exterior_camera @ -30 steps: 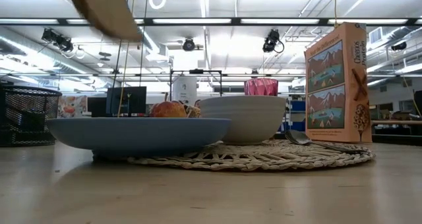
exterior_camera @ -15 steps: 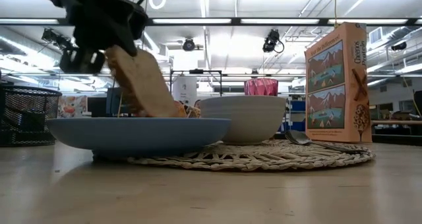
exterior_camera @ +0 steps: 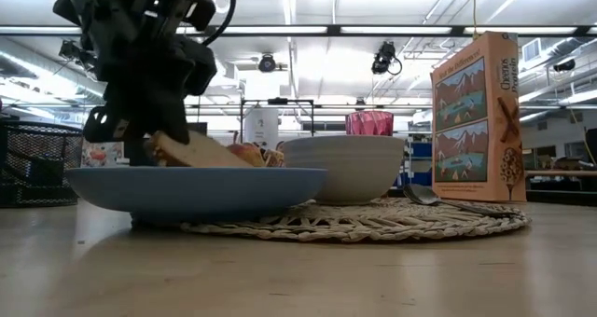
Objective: Arrange a breakfast setting
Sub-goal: Put the toasted bread on the blue plate, then return to Home Position
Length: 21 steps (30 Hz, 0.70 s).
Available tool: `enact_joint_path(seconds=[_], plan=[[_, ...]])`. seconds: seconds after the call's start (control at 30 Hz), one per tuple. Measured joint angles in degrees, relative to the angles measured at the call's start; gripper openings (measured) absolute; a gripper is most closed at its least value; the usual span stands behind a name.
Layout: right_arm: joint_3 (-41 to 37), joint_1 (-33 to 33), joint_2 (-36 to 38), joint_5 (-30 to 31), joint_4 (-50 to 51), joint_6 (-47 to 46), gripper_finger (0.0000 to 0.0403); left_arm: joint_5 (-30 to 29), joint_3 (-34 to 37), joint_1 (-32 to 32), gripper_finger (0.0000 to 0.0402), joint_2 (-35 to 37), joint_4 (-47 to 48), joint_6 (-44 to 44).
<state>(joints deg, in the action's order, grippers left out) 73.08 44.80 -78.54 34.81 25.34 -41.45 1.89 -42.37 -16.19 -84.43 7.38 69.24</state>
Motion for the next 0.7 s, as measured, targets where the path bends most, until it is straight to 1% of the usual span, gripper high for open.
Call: enact_joint_path(seconds=[0.13,0.2,0.3,0.4,0.5,0.67,0.7], plan=[[0.00,-0.02,0.00,-0.19,-0.04,-1.04,0.0111,-0.02,0.00,0.02,0.0068,0.03,3.18,-1.75],[0.00,-0.08,0.00,-1.56,-0.59,-0.34,0.0111,-0.02,0.00,0.01,0.0088,0.03,4.16,-2.57],[0.00,-0.32,0.03,-1.83,-1.89,0.65,0.0111,-0.04,0.00,0.16,0.0116,0.03,4.53,-3.12],[0.00,-0.79,0.81,-1.90,-2.95,1.95,0.0111,-0.05,0.00,1.23,0.0137,0.05,5.04,-5.12],[0.00,-1.33,2.71,-1.88,-3.43,3.48,0.0111,0.57,0.02,3.04,0.0147,1.23,6.82,-5.98],[0.00,-2.22,7.24,-1.90,-4.64,8.92,0.0111,4.33,-0.10,5.77,0.0148,4.84,8.04,-6.94],[0.00,-2.51,8.09,-1.94,-4.87,10.57,0.0111,5.20,-0.41,6.17,0.0148,5.92,9.54,-6.92]])
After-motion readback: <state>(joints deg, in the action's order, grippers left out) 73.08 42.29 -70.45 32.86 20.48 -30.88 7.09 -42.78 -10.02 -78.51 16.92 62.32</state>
